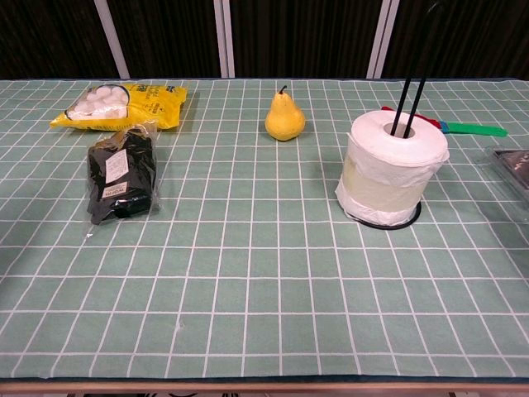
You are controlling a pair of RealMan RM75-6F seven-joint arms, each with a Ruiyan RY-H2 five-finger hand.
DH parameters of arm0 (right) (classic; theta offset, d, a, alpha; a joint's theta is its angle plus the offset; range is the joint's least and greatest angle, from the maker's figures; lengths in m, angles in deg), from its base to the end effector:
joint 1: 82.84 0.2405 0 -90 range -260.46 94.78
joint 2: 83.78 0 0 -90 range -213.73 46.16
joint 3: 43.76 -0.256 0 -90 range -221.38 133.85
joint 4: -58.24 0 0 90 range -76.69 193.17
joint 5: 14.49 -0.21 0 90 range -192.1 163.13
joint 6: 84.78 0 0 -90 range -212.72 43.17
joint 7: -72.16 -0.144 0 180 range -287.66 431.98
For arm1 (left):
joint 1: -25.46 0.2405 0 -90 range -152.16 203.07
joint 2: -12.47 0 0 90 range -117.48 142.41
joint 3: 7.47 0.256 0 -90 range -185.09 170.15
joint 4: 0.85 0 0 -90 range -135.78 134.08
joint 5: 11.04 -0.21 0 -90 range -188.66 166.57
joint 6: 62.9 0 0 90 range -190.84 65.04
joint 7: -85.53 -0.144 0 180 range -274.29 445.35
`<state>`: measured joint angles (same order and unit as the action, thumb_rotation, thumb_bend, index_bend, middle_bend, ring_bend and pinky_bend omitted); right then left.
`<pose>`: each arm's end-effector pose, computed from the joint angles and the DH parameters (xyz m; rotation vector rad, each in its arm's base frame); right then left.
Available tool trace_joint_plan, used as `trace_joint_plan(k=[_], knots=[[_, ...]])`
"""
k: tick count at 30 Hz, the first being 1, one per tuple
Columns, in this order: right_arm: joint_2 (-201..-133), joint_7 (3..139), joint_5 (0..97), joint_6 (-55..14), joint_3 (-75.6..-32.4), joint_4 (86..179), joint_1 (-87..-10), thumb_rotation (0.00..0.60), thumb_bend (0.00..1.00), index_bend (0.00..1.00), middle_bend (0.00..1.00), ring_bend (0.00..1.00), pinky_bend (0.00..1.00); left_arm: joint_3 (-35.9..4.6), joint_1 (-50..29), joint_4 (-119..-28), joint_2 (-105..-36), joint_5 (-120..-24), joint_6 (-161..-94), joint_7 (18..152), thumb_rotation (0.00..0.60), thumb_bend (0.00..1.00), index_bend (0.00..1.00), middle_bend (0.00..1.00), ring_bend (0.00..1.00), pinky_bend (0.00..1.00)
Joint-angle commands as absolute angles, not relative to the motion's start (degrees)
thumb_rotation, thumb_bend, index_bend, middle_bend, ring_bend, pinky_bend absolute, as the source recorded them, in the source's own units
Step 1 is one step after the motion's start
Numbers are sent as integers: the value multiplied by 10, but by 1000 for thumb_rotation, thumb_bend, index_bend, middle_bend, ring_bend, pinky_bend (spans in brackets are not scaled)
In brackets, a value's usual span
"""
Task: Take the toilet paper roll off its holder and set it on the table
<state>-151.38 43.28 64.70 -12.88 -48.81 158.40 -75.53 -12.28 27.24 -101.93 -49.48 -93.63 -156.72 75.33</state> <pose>-0.2885 -0.1947 0.1064 1.0851 -1.6223 1.2583 -0.3010 0.1495 0.1858 -1.1943 -0.8177 -0.8330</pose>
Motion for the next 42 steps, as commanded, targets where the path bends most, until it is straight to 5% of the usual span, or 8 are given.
trace_joint_plan(k=[1, 19, 42], knots=[[-1559, 378, 595, -188, -515, 1569, -719, 600, 0, 0, 0, 0, 0, -124, 272, -1019, -495, -934, -1565, 753, 600, 116, 124, 0, 0, 0], [-1690, 355, 496, -268, -569, 1481, -660, 600, 0, 0, 0, 0, 0, -123, 269, -1017, -499, -932, -1561, 740, 600, 115, 123, 0, 0, 0], [-1844, 395, 490, -224, -631, 1368, -604, 600, 0, 0, 0, 0, 0, -126, 267, -1016, -504, -923, -1557, 728, 600, 116, 123, 0, 0, 0]])
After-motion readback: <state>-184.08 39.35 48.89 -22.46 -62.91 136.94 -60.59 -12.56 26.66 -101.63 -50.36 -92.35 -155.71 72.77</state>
